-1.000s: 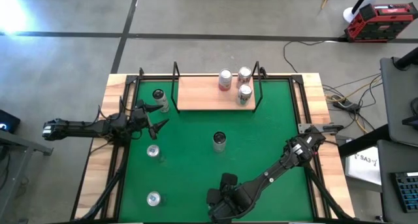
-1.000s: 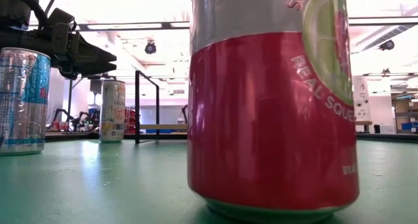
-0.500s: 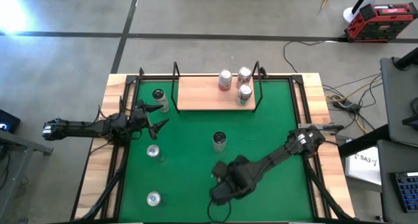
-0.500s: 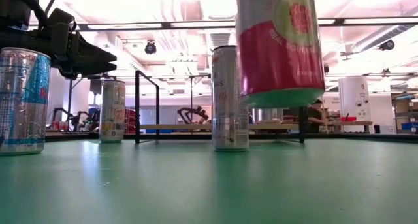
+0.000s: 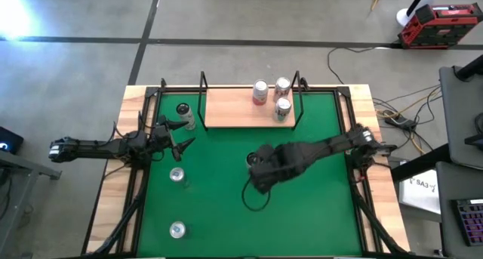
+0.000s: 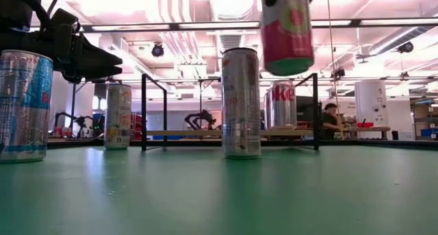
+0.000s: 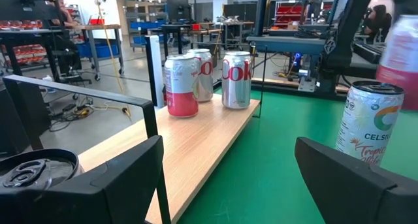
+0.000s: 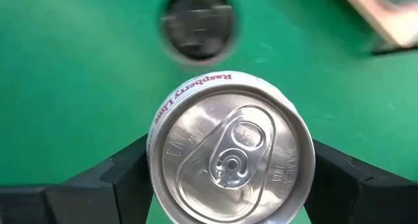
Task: Place canned beverage on shelf
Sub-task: Put the white and orange soda can on the shelf aligned with the other white and orange soda can
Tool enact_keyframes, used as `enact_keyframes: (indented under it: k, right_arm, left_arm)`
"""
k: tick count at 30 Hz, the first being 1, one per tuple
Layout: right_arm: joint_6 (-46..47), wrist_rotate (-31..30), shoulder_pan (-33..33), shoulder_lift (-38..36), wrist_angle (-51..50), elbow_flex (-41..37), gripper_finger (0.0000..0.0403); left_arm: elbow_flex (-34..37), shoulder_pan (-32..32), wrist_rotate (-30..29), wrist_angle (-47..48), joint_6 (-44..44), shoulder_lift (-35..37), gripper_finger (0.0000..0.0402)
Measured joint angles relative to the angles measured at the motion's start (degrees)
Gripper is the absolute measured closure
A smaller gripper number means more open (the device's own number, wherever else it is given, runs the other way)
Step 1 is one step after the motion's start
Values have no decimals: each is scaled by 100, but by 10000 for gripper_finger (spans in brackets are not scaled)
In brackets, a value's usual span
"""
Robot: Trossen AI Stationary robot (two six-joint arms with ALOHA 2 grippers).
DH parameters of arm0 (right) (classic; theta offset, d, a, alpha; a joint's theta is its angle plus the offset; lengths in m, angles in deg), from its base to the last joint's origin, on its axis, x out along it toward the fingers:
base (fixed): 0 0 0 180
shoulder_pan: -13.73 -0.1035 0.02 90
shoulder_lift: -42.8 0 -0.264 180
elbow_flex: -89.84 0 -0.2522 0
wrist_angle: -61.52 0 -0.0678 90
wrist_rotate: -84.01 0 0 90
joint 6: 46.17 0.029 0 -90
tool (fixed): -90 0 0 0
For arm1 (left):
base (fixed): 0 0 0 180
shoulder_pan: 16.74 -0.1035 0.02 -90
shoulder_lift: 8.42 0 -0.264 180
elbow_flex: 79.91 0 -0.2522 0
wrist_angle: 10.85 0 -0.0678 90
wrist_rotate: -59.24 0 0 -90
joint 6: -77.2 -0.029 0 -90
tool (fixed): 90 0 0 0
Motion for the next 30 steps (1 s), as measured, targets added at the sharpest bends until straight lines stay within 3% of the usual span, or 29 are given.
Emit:
enact_keyframes:
  k: [7,14,21,30]
  right_arm:
    - [-99,-83,523,-1041,719,-1290,119]
    - [-453,-582,1370,-1704,1625,-2107,80]
    - [-1384,-424,2311,-1441,2368,-2304,80]
    - [-2539,500,3451,-556,2424,-1464,78]
  left_arm:
    - [0,1,0,-1,0,-5,70]
    - [0,2,0,2,0,-9,70]
    - [-2,2,0,4,0,-13,70]
    - [-1,1,0,2,0,-20,70]
